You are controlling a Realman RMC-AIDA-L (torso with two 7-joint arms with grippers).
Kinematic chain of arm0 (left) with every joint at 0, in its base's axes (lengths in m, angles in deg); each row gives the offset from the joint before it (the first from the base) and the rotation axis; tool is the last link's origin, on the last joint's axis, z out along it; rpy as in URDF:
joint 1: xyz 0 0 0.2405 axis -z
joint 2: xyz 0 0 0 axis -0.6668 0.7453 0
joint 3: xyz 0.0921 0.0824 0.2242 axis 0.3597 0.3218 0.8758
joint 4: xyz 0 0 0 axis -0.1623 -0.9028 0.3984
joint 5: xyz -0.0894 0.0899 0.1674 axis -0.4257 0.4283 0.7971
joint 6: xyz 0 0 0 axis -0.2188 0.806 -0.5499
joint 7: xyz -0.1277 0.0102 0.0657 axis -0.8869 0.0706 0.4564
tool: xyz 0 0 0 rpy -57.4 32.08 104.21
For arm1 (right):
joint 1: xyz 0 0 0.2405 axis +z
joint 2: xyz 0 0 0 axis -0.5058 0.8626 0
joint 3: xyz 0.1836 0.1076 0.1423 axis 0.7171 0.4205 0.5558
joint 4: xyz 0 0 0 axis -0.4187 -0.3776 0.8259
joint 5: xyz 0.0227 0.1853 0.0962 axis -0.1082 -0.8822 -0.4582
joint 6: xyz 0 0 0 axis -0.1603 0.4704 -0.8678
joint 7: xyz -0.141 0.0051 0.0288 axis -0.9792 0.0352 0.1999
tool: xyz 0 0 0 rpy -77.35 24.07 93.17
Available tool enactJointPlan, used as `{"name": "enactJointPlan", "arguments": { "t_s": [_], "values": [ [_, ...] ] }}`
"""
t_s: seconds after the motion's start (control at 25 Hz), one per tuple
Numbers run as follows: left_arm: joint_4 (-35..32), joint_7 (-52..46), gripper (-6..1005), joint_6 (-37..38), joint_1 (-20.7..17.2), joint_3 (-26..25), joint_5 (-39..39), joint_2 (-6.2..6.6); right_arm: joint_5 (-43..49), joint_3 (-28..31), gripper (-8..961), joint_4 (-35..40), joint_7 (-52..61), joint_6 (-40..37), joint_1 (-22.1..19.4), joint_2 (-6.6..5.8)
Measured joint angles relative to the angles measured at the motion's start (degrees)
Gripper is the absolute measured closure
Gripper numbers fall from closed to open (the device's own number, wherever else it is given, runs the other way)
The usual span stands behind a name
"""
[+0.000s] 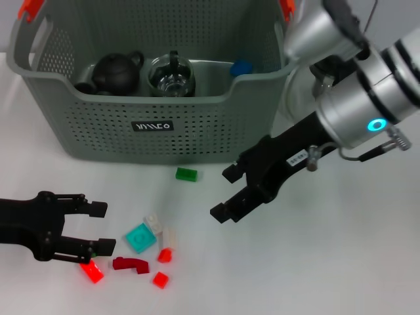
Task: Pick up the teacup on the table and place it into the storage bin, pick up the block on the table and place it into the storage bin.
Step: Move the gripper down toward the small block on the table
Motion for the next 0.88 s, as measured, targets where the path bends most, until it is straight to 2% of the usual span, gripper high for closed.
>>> {"name": "enactJointPlan", "arguments": {
  "t_s": [0.4, 0.88],
  "values": [
    [-0.20, 0.25, 139, -0.23, -0.74, 0.00, 0.09, 0.00, -1.63, -13.36, 54, -3.30, -2.34, 14.55, 0.03, 0.48],
    [-0.22, 0.29, 140, -0.60, -0.84, 0.00, 0.09, 0.00, -4.82, -22.89, 54, -10.20, -4.03, 31.02, 0.15, 0.65]
  ]
}}
